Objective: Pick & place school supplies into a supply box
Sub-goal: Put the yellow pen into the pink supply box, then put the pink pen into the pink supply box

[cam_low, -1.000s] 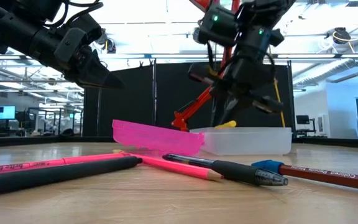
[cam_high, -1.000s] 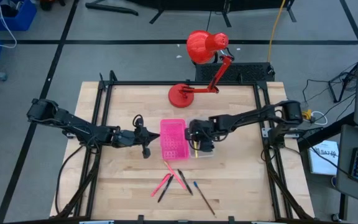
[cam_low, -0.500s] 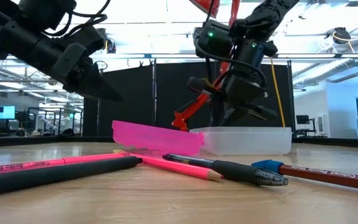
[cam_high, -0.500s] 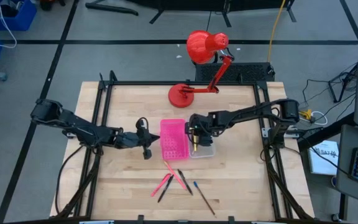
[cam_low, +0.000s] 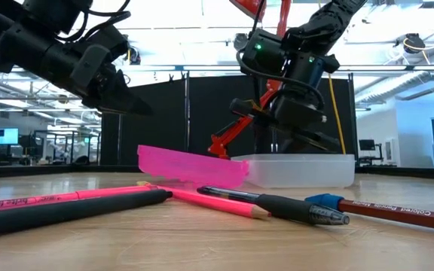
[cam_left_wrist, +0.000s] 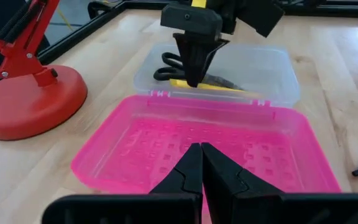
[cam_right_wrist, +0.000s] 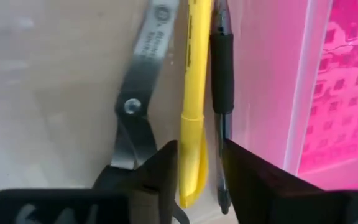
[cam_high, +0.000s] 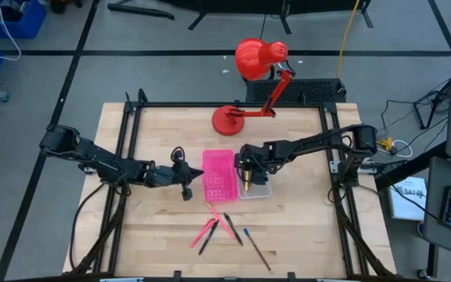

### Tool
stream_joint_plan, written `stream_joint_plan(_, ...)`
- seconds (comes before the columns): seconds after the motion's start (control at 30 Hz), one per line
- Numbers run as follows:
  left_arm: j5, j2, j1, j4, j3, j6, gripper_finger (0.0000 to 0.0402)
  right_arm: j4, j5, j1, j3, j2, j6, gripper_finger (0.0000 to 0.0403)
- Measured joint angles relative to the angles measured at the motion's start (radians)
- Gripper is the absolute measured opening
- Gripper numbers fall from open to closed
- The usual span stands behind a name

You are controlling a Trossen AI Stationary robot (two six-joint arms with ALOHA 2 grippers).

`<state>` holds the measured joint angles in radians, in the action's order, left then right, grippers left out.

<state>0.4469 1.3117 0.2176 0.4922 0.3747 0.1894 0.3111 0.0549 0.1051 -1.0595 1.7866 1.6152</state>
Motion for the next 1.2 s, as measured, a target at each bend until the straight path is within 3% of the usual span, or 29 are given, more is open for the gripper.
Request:
stream_joint_plan(0.2, -0.001, 0.000, 0.000, 0.004, 0.000, 0.002, 0.0010, 0.013, 0.167, -0.016, 0.000, -0.038, -0.024, 0.0138)
stream_joint_plan(0.4, -0.001, 0.000, 0.000, 0.011, 0.000, 0.000, 0.0010, 0.077, 0.174, -0.044, 0.000, -0.203, -0.186, 0.0124)
stream_joint_plan(0.47, -0.001, 0.000, 0.000, 0.010, 0.000, -0.002, 0.0010, 0.099, 0.128, -0.058, 0.000, -0.276, -0.336, 0.0115)
stream_joint_plan(0.67, 0.041, 0.000, 0.000, 0.029, 0.000, -0.013, 0.0010, 0.077, -0.130, -0.109, 0.043, -0.486, -1.002, 0.0062)
stream_joint_plan(0.8, 0.070, 0.000, 0.000, 0.123, -0.001, -0.051, 0.0010, -0.092, -0.135, -0.185, 0.217, -0.626, -1.270, 0.0010)
stream_joint_plan(0.93, 0.070, 0.000, 0.000, 0.183, 0.014, -0.066, 0.0010, -0.388, -0.120, -0.272, 0.469, -0.749, -1.380, 0.0008)
stream_joint_plan(1.03, 0.077, -0.002, 0.003, 0.195, 0.029, -0.074, 0.0010, -0.585, -0.025, -0.314, 0.637, -0.809, -1.444, 0.0003)
stream_joint_plan(1.2, 0.064, -0.002, 0.015, 0.146, 0.029, 0.079, 0.0010, -0.756, 0.093, -0.338, 0.811, -0.866, -1.533, 0.0002)
